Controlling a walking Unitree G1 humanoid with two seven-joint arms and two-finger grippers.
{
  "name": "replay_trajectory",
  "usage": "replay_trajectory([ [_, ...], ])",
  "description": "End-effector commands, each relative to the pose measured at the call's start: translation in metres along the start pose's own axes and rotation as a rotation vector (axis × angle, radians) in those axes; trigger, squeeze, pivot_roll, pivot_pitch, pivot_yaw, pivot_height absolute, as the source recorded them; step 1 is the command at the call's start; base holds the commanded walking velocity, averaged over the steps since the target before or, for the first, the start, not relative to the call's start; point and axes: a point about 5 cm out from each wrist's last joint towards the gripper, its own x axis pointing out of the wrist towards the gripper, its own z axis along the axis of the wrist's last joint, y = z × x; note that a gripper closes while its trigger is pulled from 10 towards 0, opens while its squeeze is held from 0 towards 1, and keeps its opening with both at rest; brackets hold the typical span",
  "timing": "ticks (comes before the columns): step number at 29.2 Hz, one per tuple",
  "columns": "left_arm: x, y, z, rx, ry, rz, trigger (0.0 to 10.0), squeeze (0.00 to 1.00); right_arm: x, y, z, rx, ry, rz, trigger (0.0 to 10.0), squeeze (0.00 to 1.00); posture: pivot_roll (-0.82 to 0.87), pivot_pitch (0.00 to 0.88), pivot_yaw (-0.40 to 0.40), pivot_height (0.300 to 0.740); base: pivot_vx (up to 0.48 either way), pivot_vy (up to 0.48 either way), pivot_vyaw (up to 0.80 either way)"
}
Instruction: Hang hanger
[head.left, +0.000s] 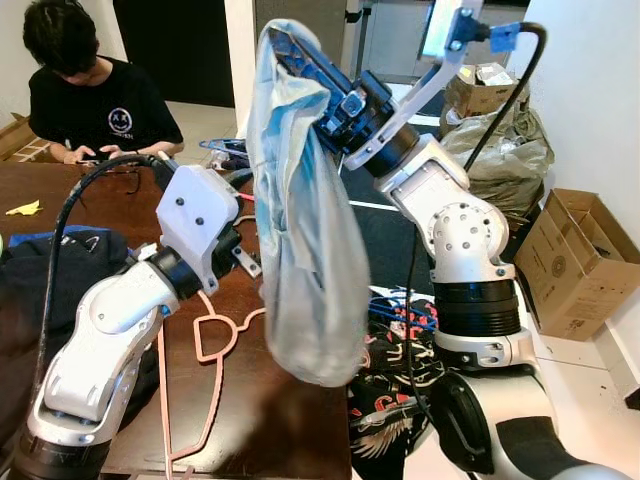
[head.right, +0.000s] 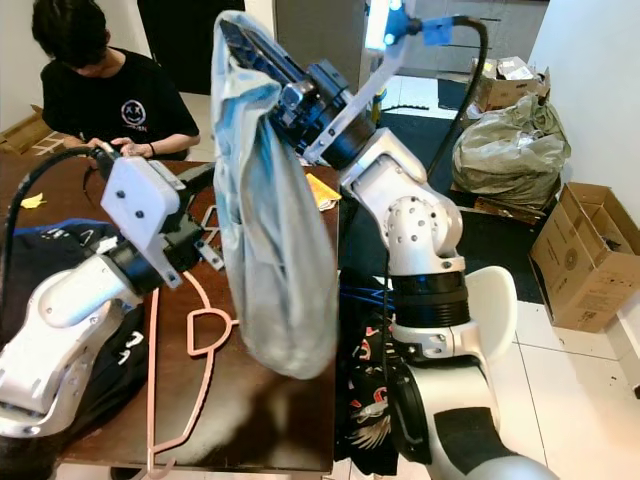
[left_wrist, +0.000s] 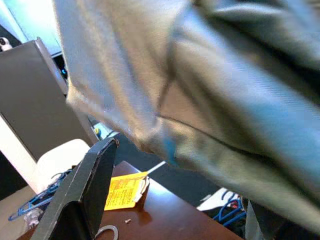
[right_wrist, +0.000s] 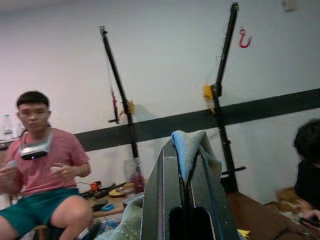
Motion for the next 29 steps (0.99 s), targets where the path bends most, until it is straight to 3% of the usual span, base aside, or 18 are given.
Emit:
replay_trajectory([
  [1, -0.002, -0.003, 0.001, -0.030, -0.009, -0.018, 10.0, 0.00, 0.003, 0.009, -0.002, 0.013, 0.009, 0.057, 0.0, 0.00, 0.12, 0.000, -0.012, 0.740, 0.000, 0.000, 0.00],
  [3, -0.003, -0.008, 0.005, -0.085, -0.039, -0.048, 10.0, 0.00, 0.003, 0.017, -0.003, 0.035, 0.018, 0.111, 0.0, 0.00, 0.12, 0.000, -0.015, 0.740, 0.000, 0.000, 0.00],
  [10, -0.002, -0.008, 0.013, -0.123, -0.084, -0.060, 10.0, 0.00, 0.002, 0.018, -0.010, 0.008, 0.082, 0.108, 0.0, 0.00, 0.11, 0.000, -0.012, 0.740, 0.000, 0.000, 0.00],
  [12, -0.004, 0.001, 0.024, -0.124, -0.122, -0.009, 10.0, 0.00, -0.001, 0.013, -0.055, -0.116, 0.339, 0.049, 0.0, 0.00, 0.11, 0.000, -0.011, 0.740, 0.000, 0.000, 0.00],
  [14, -0.005, 0.012, 0.028, -0.080, -0.121, 0.076, 10.0, 0.00, -0.008, 0.008, -0.092, -0.213, 0.524, -0.003, 0.0, 0.00, 0.12, 0.000, -0.015, 0.740, 0.000, 0.000, 0.00],
  [18, -0.006, 0.016, 0.029, -0.066, -0.118, 0.113, 10.0, 0.00, -0.011, 0.006, -0.104, -0.237, 0.577, -0.023, 0.0, 0.00, 0.12, 0.000, -0.015, 0.740, 0.000, 0.000, 0.00],
  [21, -0.012, 0.032, 0.021, 0.017, -0.026, 0.329, 10.0, 0.00, -0.015, -0.004, -0.121, -0.238, 0.616, -0.154, 0.0, 0.00, 0.13, 0.000, -0.019, 0.740, 0.000, 0.000, 0.00],
  [25, -0.019, 0.040, 0.012, 0.089, 0.068, 0.421, 10.0, 0.00, -0.015, -0.009, -0.119, -0.239, 0.601, -0.209, 0.0, 0.00, 0.13, 0.000, -0.019, 0.740, 0.000, 0.000, 0.00],
  [26, -0.025, 0.043, 0.004, 0.131, 0.150, 0.455, 10.0, 0.00, -0.015, -0.013, -0.116, -0.241, 0.586, -0.234, 0.0, 0.00, 0.13, 0.000, -0.022, 0.740, 0.000, 0.000, 0.00],
  [27, -0.025, 0.043, 0.004, 0.131, 0.150, 0.455, 10.0, 0.00, -0.015, -0.013, -0.116, -0.241, 0.586, -0.234, 0.0, 0.00, 0.13, 0.000, -0.022, 0.740, 0.000, 0.000, 0.00],
  [28, -0.031, 0.045, -0.006, 0.173, 0.239, 0.478, 10.0, 0.00, -0.015, -0.016, -0.113, -0.248, 0.574, -0.257, 0.0, 0.00, 0.13, 0.000, -0.022, 0.740, 0.000, 0.000, 0.00],
  [29, -0.031, 0.045, -0.006, 0.173, 0.239, 0.478, 10.0, 0.00, -0.015, -0.016, -0.113, -0.248, 0.574, -0.257, 0.0, 0.00, 0.13, 0.000, -0.022, 0.740, 0.000, 0.000, 0.00],
])
